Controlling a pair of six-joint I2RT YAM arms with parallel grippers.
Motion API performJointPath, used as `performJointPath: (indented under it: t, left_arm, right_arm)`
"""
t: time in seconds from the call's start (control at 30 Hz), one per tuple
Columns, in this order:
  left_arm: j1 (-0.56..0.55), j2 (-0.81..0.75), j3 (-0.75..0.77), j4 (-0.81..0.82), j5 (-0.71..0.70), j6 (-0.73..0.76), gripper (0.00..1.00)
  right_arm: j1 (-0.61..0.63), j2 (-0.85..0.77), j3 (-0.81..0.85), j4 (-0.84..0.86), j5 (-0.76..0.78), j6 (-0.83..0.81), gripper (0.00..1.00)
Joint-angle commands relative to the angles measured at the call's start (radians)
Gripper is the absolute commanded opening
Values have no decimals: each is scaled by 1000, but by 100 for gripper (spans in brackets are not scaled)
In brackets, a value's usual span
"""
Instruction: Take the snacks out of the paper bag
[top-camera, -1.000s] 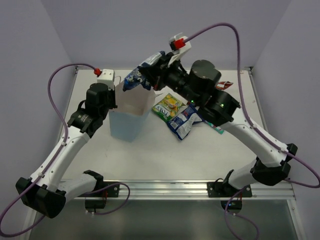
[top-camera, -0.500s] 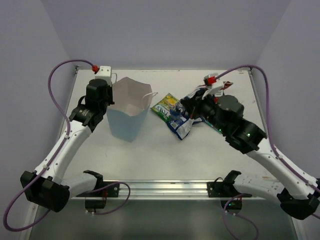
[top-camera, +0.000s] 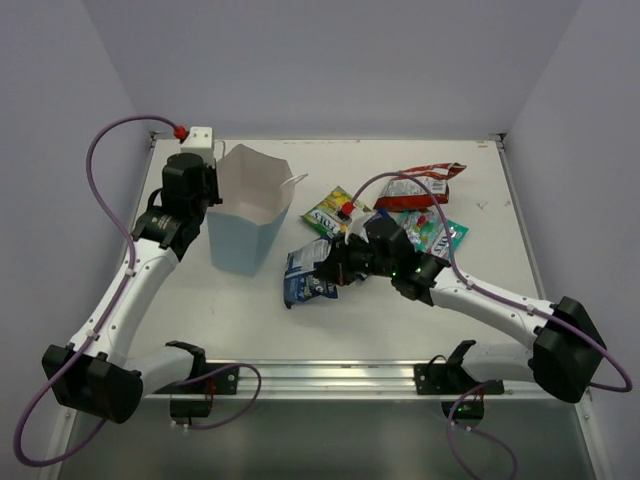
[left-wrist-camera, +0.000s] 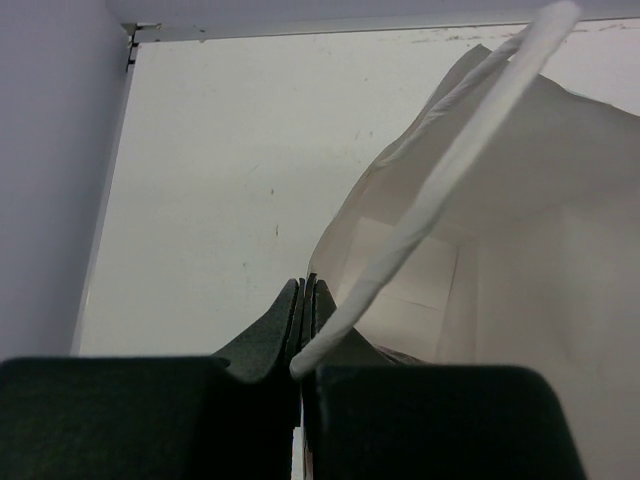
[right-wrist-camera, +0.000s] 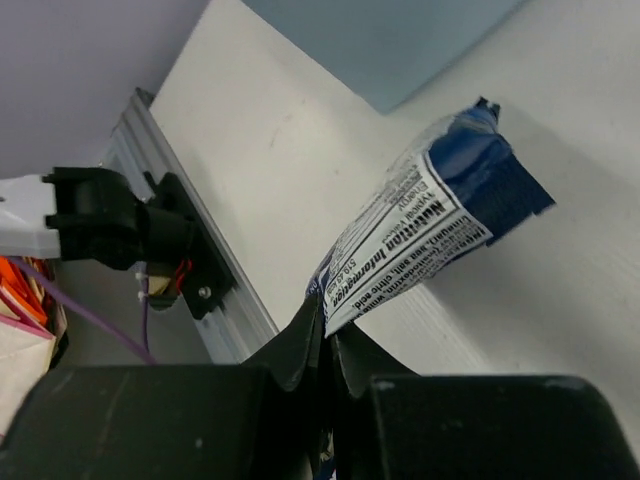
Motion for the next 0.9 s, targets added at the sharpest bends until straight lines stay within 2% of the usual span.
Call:
performJointPath:
  t: [0.0, 0.13, 0.17, 0.23, 0.27, 0.3, 0.37, 0.47, 0.57, 0.67, 0.77, 0.87]
  left_arm:
    - [8, -31, 36, 108, 59, 43, 0]
    - [8, -33, 36, 100, 81, 59, 0]
    - [8, -34, 35, 96, 96, 61, 0]
    - [6, -39, 32, 94, 113, 61, 0]
    - [6, -39, 30, 94, 128, 64, 0]
    - [6, -40, 30, 94, 133, 64, 0]
    - [6, -45, 32, 91, 150, 72, 0]
    - [6, -57, 35, 92, 171, 85, 0]
    - [6, -67, 39, 91, 190, 96, 0]
    - [6, -76, 41, 88, 216, 101, 0]
    - [6, -85, 41, 89, 245, 101, 0]
    - [6, -90, 41, 86, 265, 101, 0]
  right_arm:
    - [-31, 6, -97, 56, 13, 70, 9]
    - [-46, -83, -108, -141, 138, 31, 30]
    - [-46, -107, -94, -219, 152, 18, 47]
    - [-46, -159, -22, -287, 181, -46, 71]
    - [-46, -193, 10, -342, 193, -74, 79]
    - [-46, -201, 95, -374, 196, -109, 82]
    - [-46, -198, 203, -467, 216, -207, 86]
    - [-46, -146, 491, -544, 209, -324, 86]
    - [-46, -42, 665, -580, 193, -399, 86]
    - [-42, 108, 942, -638, 112, -450, 82]
    - [-10, 265, 1088, -660, 52, -476, 81]
    - [42, 412, 1165, -670, 64, -514, 81]
